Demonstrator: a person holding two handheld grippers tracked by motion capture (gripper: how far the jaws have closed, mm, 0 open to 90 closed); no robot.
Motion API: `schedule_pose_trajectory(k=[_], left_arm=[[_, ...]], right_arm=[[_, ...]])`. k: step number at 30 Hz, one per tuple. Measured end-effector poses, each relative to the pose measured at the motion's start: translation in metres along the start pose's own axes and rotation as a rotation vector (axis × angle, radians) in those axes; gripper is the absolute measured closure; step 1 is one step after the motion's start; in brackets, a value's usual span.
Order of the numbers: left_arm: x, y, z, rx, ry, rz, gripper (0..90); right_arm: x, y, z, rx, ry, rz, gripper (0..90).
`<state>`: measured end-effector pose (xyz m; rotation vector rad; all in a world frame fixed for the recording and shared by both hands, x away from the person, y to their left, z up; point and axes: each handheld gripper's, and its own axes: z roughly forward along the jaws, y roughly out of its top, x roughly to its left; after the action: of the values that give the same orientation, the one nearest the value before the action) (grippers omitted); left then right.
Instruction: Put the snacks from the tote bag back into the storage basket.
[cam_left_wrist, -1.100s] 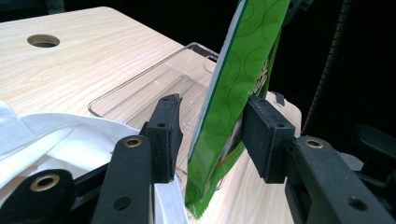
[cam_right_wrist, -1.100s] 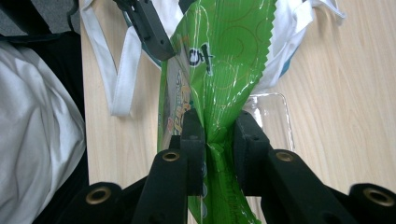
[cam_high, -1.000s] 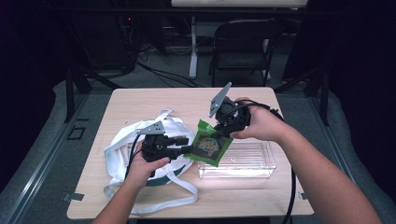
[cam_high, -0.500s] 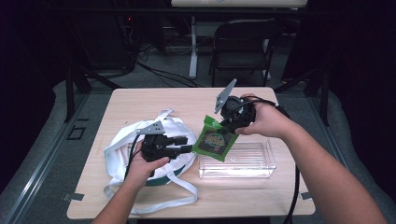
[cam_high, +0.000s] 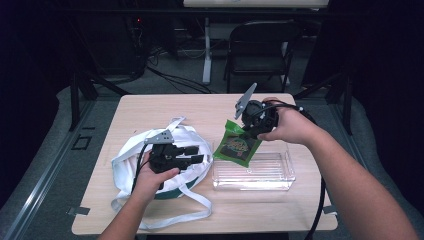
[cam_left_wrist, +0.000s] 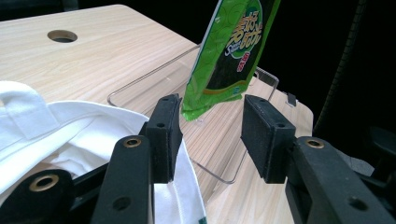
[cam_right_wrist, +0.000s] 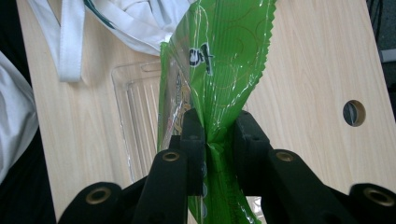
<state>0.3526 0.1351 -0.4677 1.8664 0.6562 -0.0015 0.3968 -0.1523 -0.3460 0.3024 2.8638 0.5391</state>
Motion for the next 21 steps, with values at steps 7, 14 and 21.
schedule_pose_trajectory(k=[7,14,21], left_arm=[[0.001,-0.001,-0.004,-0.008,0.01,-0.008,57.0],[0.002,-0.003,-0.008,-0.01,0.024,-0.012,57.0],[0.003,-0.005,-0.013,-0.021,0.036,-0.022,57.0]], right_arm=[[-0.004,-0.001,0.003,0.027,-0.02,-0.018,76.1],[-0.007,-0.001,0.011,0.061,-0.045,-0.038,76.1],[-0.008,0.002,0.022,0.098,-0.07,-0.082,76.0]])
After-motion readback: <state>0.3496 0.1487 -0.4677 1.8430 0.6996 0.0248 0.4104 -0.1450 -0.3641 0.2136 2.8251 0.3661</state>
